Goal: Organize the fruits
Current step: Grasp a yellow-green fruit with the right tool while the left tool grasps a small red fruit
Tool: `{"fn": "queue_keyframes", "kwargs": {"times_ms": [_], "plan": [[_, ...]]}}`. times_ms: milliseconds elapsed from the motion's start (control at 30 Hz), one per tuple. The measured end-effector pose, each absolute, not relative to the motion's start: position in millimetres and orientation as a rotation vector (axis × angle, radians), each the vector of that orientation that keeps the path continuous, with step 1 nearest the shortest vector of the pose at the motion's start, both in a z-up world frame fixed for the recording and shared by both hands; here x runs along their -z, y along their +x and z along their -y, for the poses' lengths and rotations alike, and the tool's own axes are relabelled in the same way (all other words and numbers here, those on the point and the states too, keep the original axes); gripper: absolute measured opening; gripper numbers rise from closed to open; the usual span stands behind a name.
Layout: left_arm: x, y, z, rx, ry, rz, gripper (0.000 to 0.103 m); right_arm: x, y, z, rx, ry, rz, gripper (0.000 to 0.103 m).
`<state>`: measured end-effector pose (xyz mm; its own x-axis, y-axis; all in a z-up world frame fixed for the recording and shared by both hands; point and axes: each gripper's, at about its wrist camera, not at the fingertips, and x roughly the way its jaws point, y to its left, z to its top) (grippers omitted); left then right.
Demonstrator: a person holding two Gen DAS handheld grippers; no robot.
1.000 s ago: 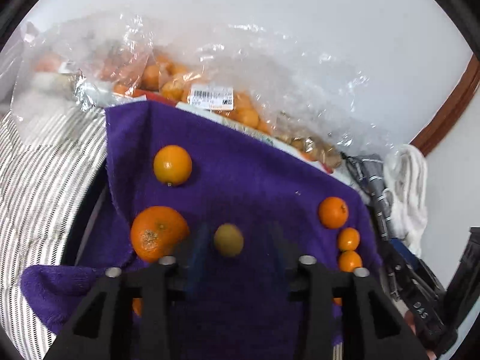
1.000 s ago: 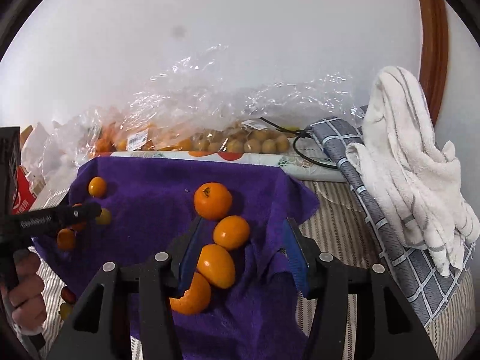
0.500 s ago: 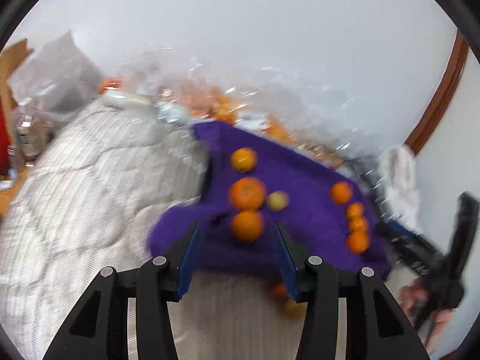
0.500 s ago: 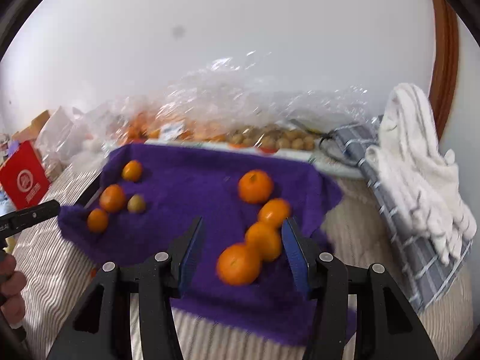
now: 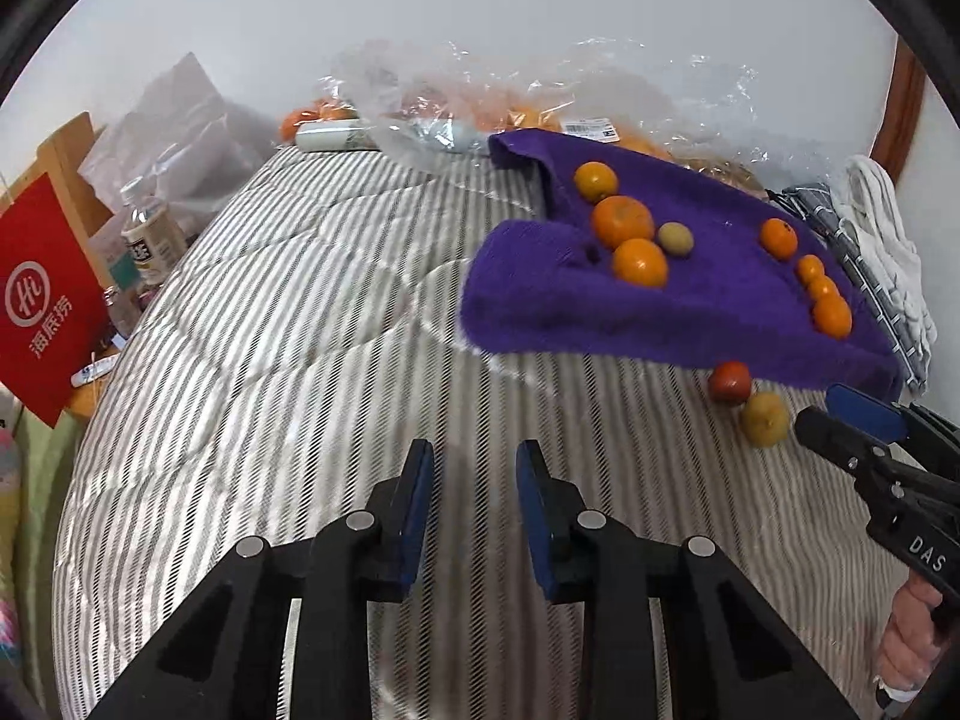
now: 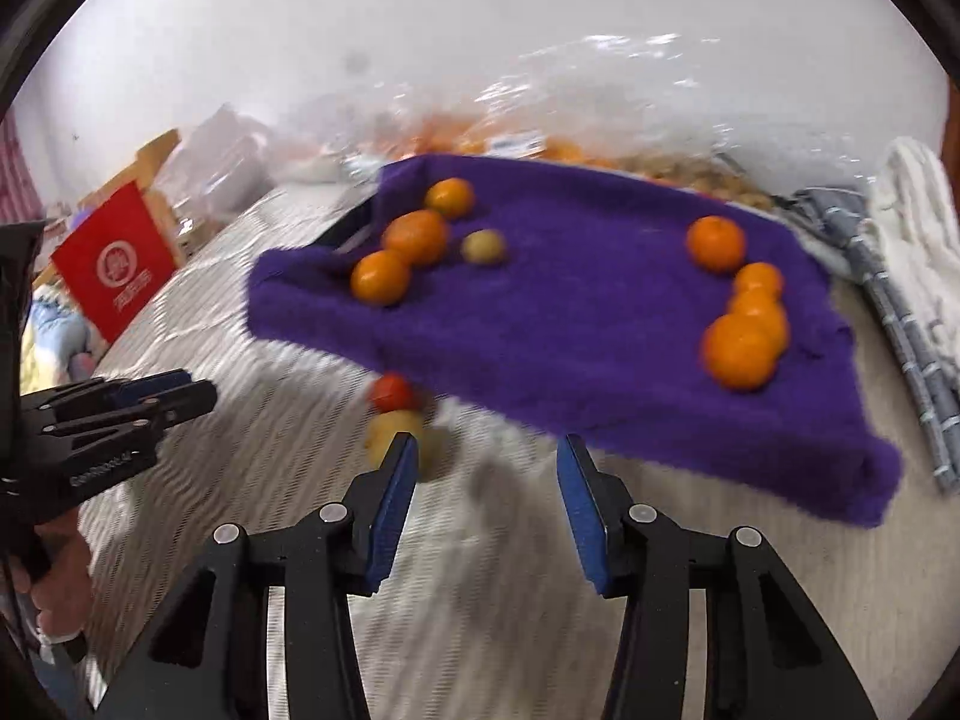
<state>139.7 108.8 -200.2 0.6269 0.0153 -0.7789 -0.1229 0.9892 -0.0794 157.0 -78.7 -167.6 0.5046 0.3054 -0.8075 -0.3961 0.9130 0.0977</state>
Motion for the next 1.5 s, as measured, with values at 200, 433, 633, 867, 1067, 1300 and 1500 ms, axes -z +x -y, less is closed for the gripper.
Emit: {"fn": "queue_keyframes", "kwargs": {"times_ms": [200, 433, 633, 867, 1067, 1300, 1500], "plan": [[202.8, 134.1, -111.6, -0.083, -0.134, -0.861, 0.027, 176.1, 157.6, 56.1, -0.451, -0.115, -0.971, 0.048], [203.7, 134.3, -111.0, -0.081, -0.139, -0.864, 0.027, 185.5, 165.2, 46.4, -0.44, -0.107, -0.981, 0.043], [203.7, 134.3, -113.2, -0.072, -0.155, -0.862, 0.027, 187.9, 163.4, 38.2, -0.441, -0.14, -0.977, 0.027], [204.1, 132.6, -119.4, -0.052, -0.203, -0.853, 0.027, 187.7, 160.8, 36.0, -0.44, -0.162, -0.979, 0.027], [203.9, 132.5, -117.9, -0.063, -0.182, -0.857, 0.027, 187.7, 162.3, 40.8, -0.44, -0.143, -0.99, 0.027], [203.3, 131.7, -117.0, -0.059, -0.18, -0.858, 0.027, 185.1, 157.3, 51.3, -0.387, -0.138, -0.979, 0.027], [203.0, 130.8, -118.6, -0.051, -0.185, -0.857, 0.027, 171.3, 143.4, 91.5, -0.263, -0.124, -0.931, 0.027]]}}
